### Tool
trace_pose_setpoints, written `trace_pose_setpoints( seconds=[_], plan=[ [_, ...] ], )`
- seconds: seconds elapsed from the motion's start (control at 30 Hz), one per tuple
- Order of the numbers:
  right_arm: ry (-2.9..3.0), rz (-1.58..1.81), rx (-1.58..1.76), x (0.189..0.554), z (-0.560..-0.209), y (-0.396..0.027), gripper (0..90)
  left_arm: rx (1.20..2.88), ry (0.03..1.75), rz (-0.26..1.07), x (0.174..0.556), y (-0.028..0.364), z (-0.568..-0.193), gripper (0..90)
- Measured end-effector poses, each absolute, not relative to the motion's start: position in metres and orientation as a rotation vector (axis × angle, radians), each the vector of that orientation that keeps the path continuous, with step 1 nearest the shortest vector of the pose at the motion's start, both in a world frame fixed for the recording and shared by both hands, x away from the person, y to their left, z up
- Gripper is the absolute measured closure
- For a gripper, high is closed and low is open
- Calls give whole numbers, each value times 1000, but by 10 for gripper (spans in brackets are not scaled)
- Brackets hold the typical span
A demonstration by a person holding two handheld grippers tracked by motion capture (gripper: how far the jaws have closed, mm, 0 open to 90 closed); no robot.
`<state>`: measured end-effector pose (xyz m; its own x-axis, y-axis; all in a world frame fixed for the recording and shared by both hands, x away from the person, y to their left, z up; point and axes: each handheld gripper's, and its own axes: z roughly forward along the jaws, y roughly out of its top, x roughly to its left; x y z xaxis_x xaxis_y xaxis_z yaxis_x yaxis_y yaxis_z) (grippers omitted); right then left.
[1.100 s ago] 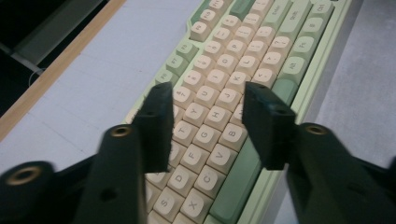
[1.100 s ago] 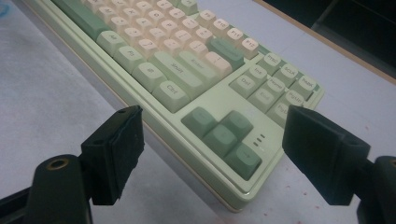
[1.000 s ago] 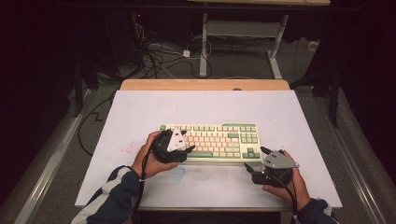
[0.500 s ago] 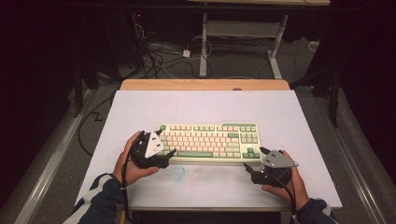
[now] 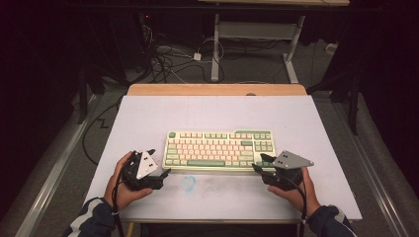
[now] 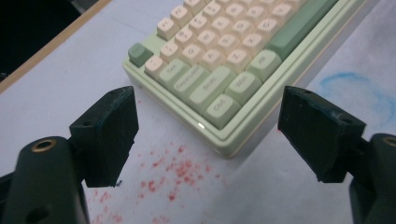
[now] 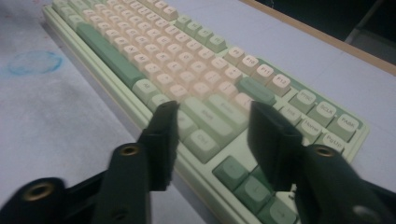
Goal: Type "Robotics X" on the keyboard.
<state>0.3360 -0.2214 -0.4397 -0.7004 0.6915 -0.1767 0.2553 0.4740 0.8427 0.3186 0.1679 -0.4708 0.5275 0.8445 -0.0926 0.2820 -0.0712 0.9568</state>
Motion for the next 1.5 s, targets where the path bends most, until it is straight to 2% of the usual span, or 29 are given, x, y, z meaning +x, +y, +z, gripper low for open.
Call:
trace_pose_setpoints(
  seconds=[0.1,0.2,0.3,0.9,1.5],
  plan=[
    [2258,1146,769,344,-437,-213,756,1633,988,609,316,170,-474,190],
    [2285,1119,741,353,-433,-202,858,1628,990,602,315,168,-475,190],
    [2305,1099,717,365,-429,-187,899,1640,985,599,316,167,-476,190],
    [2428,948,647,416,-441,-125,900,1677,986,568,315,163,-482,189],
    [2436,885,637,421,-448,-113,900,1709,983,550,315,161,-486,190]
  ],
)
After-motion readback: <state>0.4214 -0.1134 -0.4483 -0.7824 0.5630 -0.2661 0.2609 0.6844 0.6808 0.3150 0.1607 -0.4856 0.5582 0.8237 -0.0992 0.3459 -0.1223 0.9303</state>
